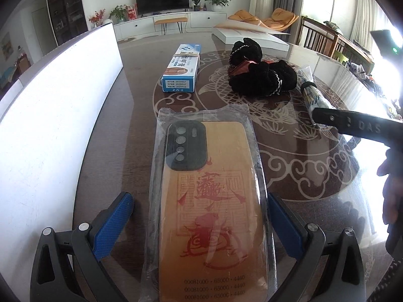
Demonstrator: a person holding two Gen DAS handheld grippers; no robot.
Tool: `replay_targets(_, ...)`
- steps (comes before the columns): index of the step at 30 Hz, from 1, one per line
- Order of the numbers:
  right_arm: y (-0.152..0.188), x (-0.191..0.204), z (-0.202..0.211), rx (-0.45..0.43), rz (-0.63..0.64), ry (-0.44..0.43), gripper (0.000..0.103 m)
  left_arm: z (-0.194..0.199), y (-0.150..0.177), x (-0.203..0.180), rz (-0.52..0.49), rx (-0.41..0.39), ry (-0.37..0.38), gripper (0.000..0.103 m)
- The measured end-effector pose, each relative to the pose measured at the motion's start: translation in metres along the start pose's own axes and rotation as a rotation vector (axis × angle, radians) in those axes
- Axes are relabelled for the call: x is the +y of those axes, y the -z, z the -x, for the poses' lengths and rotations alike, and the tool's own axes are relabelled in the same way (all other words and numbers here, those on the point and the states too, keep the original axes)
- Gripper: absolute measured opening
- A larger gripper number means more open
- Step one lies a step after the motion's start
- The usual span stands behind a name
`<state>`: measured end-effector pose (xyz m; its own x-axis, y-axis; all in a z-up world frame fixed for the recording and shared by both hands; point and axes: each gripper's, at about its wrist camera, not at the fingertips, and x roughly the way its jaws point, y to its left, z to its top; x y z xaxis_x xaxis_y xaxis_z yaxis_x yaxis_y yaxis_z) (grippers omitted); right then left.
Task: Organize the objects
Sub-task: 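Grasp the bagged cotton swab bundle with the right gripper while the left gripper holds the phone case, then carry phone case and swab bundle into the cork-bottomed box while both grippers open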
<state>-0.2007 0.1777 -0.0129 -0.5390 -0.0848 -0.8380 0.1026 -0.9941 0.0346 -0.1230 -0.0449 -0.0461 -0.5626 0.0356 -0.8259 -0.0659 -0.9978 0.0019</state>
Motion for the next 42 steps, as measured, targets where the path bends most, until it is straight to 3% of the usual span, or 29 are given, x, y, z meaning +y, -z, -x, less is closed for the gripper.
replay_targets(3,0.015,-0.009,0.019,-0.040,0.077,-0.009,0.078,0.000,0.000,0.000,0.000,0.000,0.000,0.103)
replay_targets(7,0.003,-0.014,0.030,-0.046,0.042,-0.057,0.081,0.000,0.000,0.001,0.000,0.000,0.000,0.103)
replay_targets(11,-0.030,-0.017,0.003,0.061,-0.116,-0.103,0.084,0.000,0.000,0.000,0.000,0.000,-0.003,0.103)
replay_targets(13,-0.038,-0.012,-0.015,0.107,-0.128,-0.070,0.084,0.000,0.001,0.000,0.000,0.000,-0.002,0.103)
replay_targets(14,-0.039,-0.009,-0.024,0.121,-0.115,-0.043,0.080,0.000,0.001,0.000,0.000,0.000,-0.002,0.103)
replay_targets(15,-0.039,-0.005,-0.029,0.129,-0.097,-0.025,0.065,0.000,0.001,0.000,0.000,-0.001,-0.002,0.103)
replay_targets(16,-0.038,-0.001,-0.028,0.103,-0.068,0.012,0.058,0.000,0.001,0.000,0.000,-0.001,-0.002,0.103)
replay_targets(17,-0.035,0.001,-0.024,0.083,-0.048,0.017,0.037,0.000,0.001,0.000,0.000,0.000,-0.003,0.103)
replay_targets(18,-0.031,0.001,-0.021,0.081,-0.045,0.010,0.034,0.000,0.001,0.000,0.001,-0.001,-0.002,0.103)
replay_targets(30,0.096,-0.025,0.059,-0.021,0.097,0.009,0.036,0.000,0.001,0.000,0.000,-0.001,-0.002,0.103)
replay_targets(35,0.101,-0.031,0.062,0.028,0.072,-0.035,0.053,0.000,0.002,0.000,-0.001,0.001,-0.003,0.103)
replay_targets(37,0.098,-0.033,0.061,0.048,0.068,-0.035,0.055,-0.001,0.001,0.000,-0.010,0.016,0.005,0.103)
replay_targets(40,0.090,-0.029,0.056,0.116,0.109,-0.035,0.057,-0.001,-0.003,-0.002,-0.053,0.111,0.029,0.103)
replay_targets(42,0.083,-0.022,0.048,0.167,0.164,-0.027,0.065,-0.003,-0.007,-0.002,-0.062,0.151,0.034,0.103)
